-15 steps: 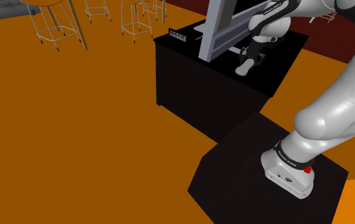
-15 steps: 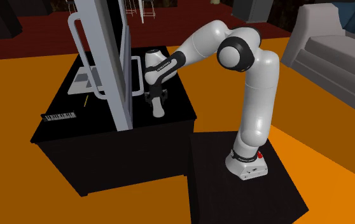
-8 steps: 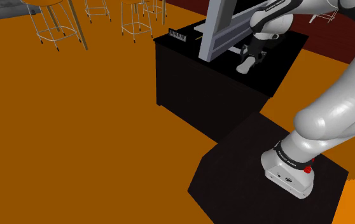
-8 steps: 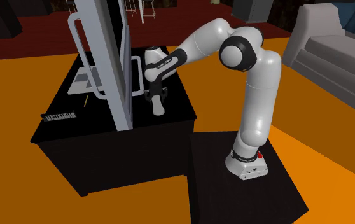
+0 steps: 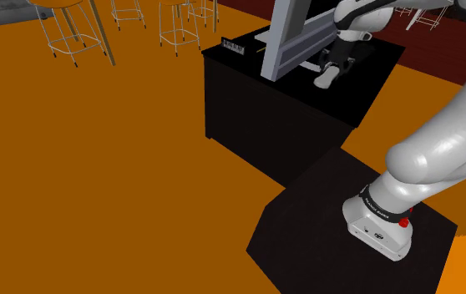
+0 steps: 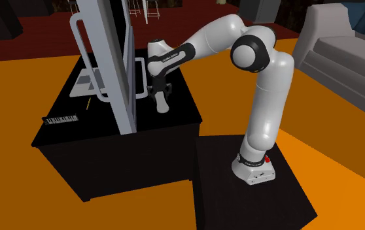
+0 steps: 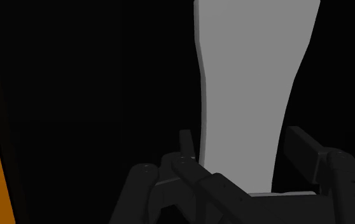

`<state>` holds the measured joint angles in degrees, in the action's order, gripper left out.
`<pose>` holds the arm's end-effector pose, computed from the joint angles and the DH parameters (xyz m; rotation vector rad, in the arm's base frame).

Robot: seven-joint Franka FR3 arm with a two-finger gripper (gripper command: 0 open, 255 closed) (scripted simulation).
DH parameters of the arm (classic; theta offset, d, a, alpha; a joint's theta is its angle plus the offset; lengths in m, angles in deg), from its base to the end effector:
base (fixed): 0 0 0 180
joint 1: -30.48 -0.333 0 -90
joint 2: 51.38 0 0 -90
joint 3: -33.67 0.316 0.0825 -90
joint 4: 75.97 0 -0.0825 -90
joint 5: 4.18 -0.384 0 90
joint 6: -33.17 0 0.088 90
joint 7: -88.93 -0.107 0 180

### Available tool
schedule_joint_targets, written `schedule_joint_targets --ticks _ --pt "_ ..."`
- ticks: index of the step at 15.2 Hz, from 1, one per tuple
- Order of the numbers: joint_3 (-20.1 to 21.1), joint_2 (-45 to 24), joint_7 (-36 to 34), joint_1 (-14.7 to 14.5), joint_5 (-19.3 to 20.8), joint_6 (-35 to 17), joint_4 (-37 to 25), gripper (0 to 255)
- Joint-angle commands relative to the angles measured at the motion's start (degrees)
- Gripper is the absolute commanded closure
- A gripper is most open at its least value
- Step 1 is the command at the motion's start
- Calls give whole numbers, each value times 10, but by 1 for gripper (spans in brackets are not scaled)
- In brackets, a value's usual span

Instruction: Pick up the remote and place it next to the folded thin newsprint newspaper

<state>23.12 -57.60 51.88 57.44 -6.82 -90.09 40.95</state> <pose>0.4552 -0.3448 0.3916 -2.4618 1.9213 -0.0066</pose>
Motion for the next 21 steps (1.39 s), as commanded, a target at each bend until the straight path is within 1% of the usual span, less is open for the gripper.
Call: schedule_joint_targets --ticks 1,8,15,21 --pt "0 7 -2 0 2 14 -7 255" --pt "0 26 -6 -1 7 63 -38 255" --pt "-35 -59 86 51 -17 93 -148 255" --pt "-52 -152 156 104 -46 136 -278 255"
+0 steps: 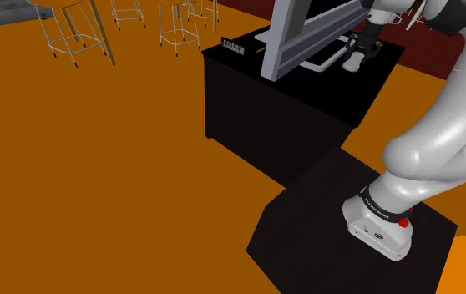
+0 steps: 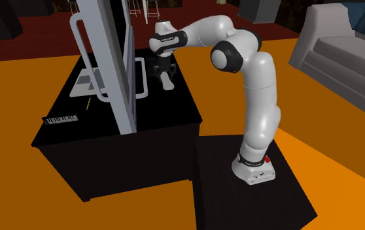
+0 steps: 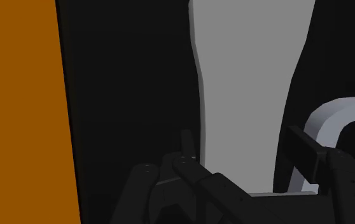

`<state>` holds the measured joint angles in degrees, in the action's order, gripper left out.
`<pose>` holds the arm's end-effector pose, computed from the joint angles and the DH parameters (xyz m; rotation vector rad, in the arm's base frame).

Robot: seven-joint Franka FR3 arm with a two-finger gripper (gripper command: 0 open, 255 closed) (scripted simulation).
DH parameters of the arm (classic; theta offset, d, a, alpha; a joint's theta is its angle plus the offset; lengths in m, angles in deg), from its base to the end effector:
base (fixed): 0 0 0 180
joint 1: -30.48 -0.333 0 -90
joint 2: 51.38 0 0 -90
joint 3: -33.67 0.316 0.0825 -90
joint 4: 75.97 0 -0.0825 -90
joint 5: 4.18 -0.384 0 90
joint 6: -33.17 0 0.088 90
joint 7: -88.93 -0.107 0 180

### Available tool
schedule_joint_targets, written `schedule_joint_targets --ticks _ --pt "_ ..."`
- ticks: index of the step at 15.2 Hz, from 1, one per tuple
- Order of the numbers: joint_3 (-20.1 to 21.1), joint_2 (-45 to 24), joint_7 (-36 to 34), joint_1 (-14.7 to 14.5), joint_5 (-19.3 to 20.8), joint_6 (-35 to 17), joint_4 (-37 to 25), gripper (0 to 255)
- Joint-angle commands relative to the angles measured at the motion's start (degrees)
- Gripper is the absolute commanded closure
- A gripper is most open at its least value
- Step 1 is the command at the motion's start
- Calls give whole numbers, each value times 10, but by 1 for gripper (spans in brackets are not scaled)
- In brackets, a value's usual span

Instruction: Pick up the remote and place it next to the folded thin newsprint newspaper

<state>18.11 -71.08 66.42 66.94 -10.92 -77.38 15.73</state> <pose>0.4260 -0.5007 0.4381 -2.4598 1.9232 -0.0056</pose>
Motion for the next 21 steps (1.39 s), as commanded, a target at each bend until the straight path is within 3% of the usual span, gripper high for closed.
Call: schedule_joint_targets --ticks 1,8,10,11,21 --pt "-4 -35 21 19 -10 18 -51 255" --pt "-6 -189 80 103 -45 112 -294 255" --pt "-2 -256 89 136 -55 160 -410 255" --pt "3 -321 89 164 -62 209 -526 255" --pt "2 -290 100 144 -60 108 -392 255"
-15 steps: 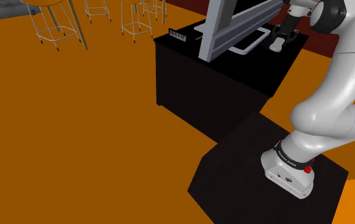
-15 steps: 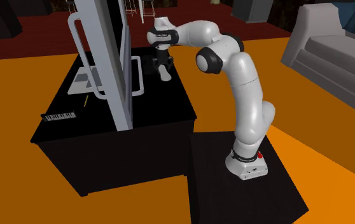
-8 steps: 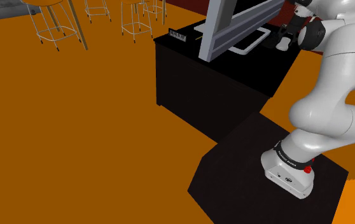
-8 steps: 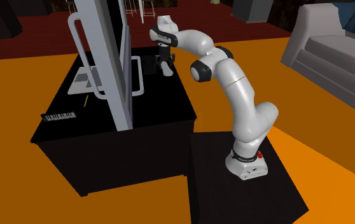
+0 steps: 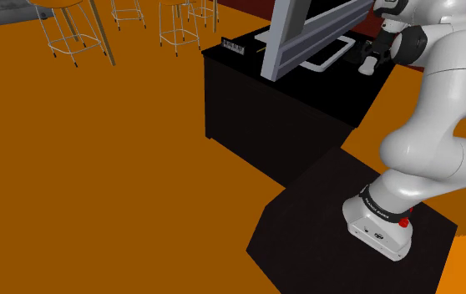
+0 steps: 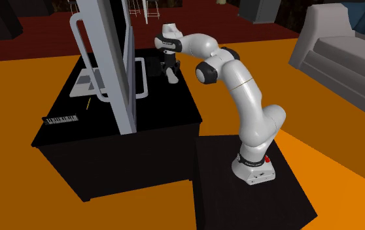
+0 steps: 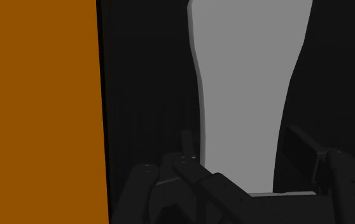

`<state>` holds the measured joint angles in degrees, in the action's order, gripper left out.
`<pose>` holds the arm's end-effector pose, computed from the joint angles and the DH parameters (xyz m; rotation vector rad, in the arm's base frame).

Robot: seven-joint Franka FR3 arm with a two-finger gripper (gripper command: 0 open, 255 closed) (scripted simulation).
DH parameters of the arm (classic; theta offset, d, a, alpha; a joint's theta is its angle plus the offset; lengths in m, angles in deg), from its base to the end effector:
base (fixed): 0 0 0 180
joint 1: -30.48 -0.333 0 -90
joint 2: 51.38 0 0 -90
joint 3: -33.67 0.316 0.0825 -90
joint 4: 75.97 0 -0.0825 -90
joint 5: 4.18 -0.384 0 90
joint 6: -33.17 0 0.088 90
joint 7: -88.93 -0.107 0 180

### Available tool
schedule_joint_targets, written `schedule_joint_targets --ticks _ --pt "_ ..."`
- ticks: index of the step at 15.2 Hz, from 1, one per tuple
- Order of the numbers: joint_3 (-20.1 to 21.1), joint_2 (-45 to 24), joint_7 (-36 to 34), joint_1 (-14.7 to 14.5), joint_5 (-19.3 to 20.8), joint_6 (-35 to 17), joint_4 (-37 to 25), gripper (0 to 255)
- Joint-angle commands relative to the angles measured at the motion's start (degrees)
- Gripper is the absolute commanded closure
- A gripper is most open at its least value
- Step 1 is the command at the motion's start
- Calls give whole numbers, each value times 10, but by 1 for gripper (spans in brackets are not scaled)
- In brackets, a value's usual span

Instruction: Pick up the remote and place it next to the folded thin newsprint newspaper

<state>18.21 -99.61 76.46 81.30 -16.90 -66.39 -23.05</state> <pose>0.3973 -0.6578 0.3903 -2.4615 1.9210 -0.0042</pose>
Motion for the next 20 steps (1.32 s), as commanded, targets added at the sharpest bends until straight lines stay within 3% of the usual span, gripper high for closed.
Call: schedule_joint_targets --ticks 1,8,16,17,20 --pt "1 -4 1 0 -1 -10 5 255" --pt "2 -9 5 -5 -3 -58 49 255" --pt "2 -9 5 -5 -3 -58 49 255" --pt "2 -9 5 -5 -3 -58 50 0" --pt "2 -9 5 -5 -3 -58 49 0"
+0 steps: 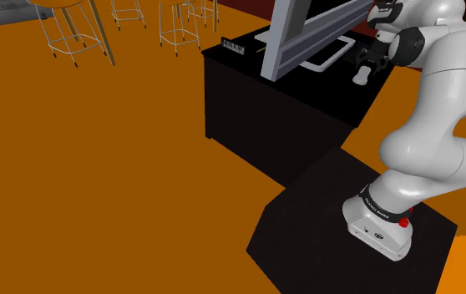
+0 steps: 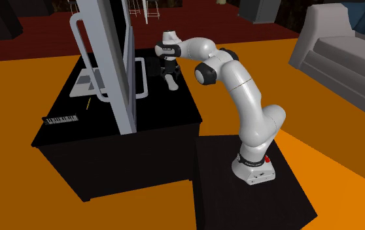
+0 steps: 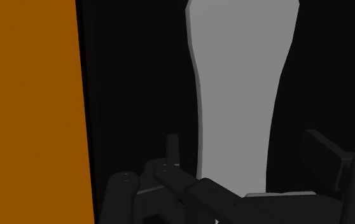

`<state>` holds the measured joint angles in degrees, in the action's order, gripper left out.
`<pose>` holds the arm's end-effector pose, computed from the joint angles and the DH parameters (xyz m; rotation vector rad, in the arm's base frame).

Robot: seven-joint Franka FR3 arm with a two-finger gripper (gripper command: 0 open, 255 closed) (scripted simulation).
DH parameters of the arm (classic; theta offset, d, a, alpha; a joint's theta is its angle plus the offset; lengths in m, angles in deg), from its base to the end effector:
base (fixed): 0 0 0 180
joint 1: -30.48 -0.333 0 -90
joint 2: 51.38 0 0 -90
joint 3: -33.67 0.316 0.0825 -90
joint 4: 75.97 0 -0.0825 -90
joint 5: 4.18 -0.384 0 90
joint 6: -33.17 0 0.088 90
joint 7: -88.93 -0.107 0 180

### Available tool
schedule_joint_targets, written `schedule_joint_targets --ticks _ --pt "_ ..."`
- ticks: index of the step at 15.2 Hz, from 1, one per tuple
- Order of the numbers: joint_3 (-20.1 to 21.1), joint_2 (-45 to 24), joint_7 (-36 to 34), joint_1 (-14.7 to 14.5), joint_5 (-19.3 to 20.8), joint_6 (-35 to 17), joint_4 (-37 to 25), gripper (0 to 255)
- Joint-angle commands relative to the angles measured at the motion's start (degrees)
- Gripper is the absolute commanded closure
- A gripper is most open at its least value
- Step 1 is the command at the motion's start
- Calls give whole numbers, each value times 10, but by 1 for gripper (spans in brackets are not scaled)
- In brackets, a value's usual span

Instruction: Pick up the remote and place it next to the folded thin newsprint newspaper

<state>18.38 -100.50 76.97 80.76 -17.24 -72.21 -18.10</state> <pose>0.3983 -0.6589 0.3465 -2.4617 1.9214 -0.0064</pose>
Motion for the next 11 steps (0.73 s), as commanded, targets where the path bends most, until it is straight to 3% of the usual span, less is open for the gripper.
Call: schedule_joint_targets --ticks 1,6,11 --pt "0 0 0 0 0 0 0 0" --pt "-1 2 -6 9 3 71 -71 0" --pt "-1 2 -6 9 3 71 -71 0"
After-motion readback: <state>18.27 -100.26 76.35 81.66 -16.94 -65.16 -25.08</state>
